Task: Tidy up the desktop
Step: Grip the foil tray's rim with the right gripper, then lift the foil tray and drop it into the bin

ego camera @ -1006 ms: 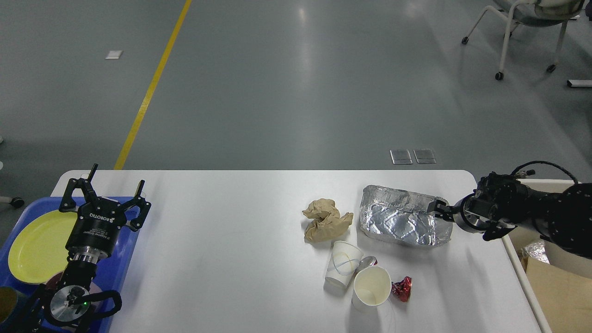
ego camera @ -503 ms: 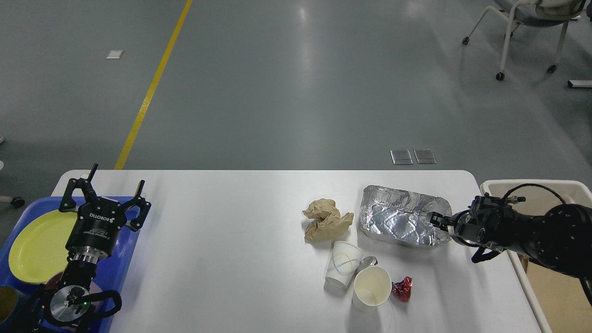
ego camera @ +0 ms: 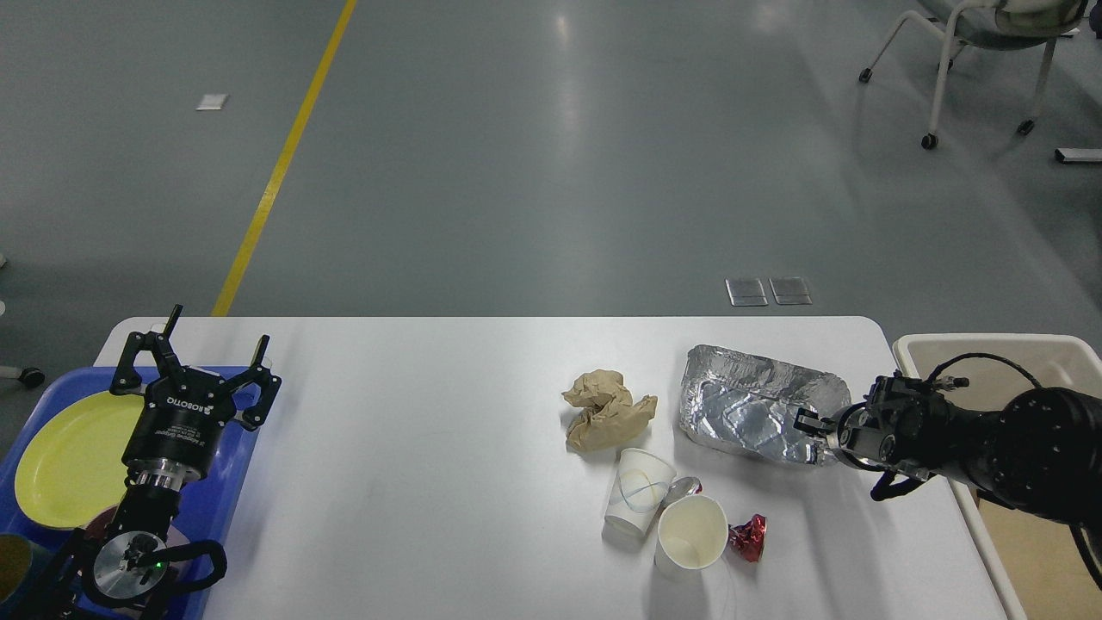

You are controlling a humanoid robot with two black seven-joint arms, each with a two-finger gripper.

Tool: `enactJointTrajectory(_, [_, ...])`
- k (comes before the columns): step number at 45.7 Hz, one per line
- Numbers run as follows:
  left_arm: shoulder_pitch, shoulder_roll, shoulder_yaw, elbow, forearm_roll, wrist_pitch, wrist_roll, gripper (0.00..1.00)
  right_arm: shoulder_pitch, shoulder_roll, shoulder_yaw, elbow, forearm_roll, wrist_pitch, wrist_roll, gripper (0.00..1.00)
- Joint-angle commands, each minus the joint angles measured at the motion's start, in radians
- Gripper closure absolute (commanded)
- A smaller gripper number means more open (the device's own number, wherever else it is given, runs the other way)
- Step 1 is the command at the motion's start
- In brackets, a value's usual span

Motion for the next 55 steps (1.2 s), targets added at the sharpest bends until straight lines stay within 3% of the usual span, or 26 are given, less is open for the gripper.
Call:
enactJointTrajectory(1, [0.000, 0.000, 0.000, 0.000, 0.000, 0.000, 0.000, 0.04, 0.001, 0.000, 0.002, 0.003, 0.038, 0.000, -0.001, 1.00])
enactJointTrajectory(21, [0.000, 0.000, 0.000, 0.000, 0.000, 0.000, 0.000, 0.04, 0.040, -0.026, -0.001, 0.068, 0.066, 0.018, -0.004, 1.00])
enactJointTrajectory(39, [0.000, 0.000, 0.000, 0.000, 0.000, 0.000, 0.002, 0.04, 0.444, -0.362, -0.043, 0.544, 0.066, 0.095, -0.007, 1.00])
enactJointTrajectory(55, [0.000, 0.000, 0.000, 0.000, 0.000, 0.000, 0.000, 0.04, 0.859, -0.526, -0.262, 0.900, 0.069, 0.081, -0.008, 1.00])
